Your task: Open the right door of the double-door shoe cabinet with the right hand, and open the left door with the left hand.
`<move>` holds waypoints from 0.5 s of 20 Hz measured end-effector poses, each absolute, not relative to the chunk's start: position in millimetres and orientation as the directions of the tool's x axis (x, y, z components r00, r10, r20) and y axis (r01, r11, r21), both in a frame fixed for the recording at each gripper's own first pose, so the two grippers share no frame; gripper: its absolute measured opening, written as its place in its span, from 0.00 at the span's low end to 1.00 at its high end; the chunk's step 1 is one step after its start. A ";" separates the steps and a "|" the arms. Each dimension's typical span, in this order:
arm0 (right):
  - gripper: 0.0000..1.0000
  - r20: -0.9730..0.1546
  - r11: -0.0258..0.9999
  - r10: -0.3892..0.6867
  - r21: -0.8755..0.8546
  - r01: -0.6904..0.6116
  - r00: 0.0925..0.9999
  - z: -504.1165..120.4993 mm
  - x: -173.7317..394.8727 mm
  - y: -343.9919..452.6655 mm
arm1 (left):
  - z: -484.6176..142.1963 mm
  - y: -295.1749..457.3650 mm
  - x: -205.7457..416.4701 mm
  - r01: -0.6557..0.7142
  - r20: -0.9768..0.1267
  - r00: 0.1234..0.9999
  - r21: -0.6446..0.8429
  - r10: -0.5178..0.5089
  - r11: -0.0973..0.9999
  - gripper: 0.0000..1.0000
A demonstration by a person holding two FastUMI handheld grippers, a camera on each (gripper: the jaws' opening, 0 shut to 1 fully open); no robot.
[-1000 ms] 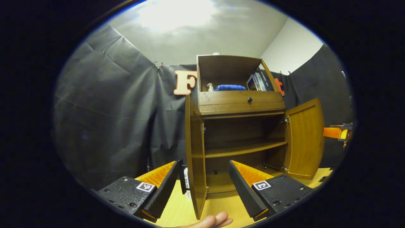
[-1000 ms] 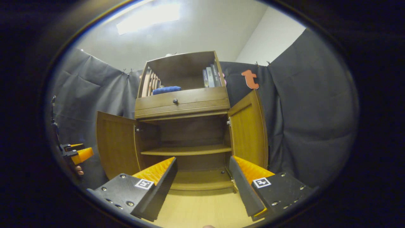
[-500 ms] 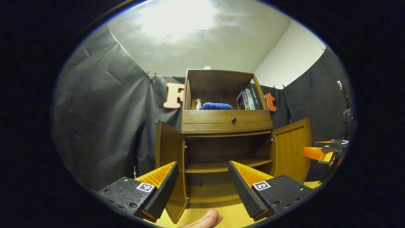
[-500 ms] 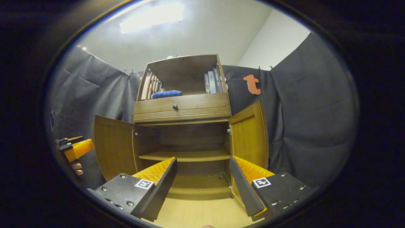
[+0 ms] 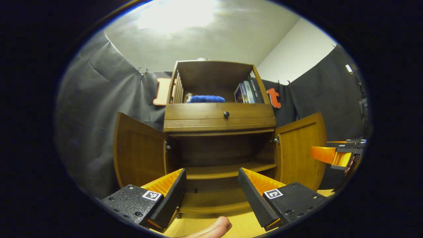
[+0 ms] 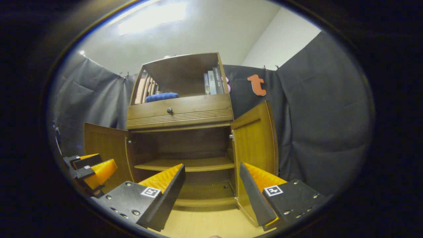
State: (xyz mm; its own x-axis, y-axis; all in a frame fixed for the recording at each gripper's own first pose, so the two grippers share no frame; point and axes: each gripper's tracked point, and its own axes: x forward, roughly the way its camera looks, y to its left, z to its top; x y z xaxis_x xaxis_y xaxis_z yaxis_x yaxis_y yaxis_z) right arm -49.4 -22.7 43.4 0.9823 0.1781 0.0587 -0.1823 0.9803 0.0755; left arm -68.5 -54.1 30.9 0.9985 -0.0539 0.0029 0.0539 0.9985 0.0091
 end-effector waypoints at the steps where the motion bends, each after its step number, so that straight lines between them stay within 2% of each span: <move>1: 0.98 0.055 0.981 0.178 0.074 -0.181 0.983 40.1 -44.6 -23.8 | 25.4 -59.4 -60.7 0.056 -0.004 0.998 0.011 -0.056 0.998 0.99; 2: 0.98 0.052 0.981 0.178 0.072 -0.181 0.983 36.9 -38.6 -24.9 | 19.8 -64.7 -51.4 0.056 -0.011 0.998 0.013 -0.056 0.998 0.95; 3: 0.98 0.047 0.981 0.176 0.069 -0.179 0.983 32.6 -32.7 -26.4 | 15.9 -68.5 -43.5 0.052 -0.016 0.999 0.011 -0.052 0.999 0.99; 7: 0.97 0.006 0.986 0.155 0.063 -0.155 0.988 10.3 -8.1 -32.1 | -7.8 -80.7 -22.3 0.045 -0.053 0.997 -0.036 -0.047 0.998 0.99; 10: 0.97 -0.039 0.980 0.193 0.051 -0.191 0.980 -10.3 4.4 -25.0 | -23.5 -88.9 -2.3 0.034 -0.064 0.997 -0.039 -0.036 0.999 0.99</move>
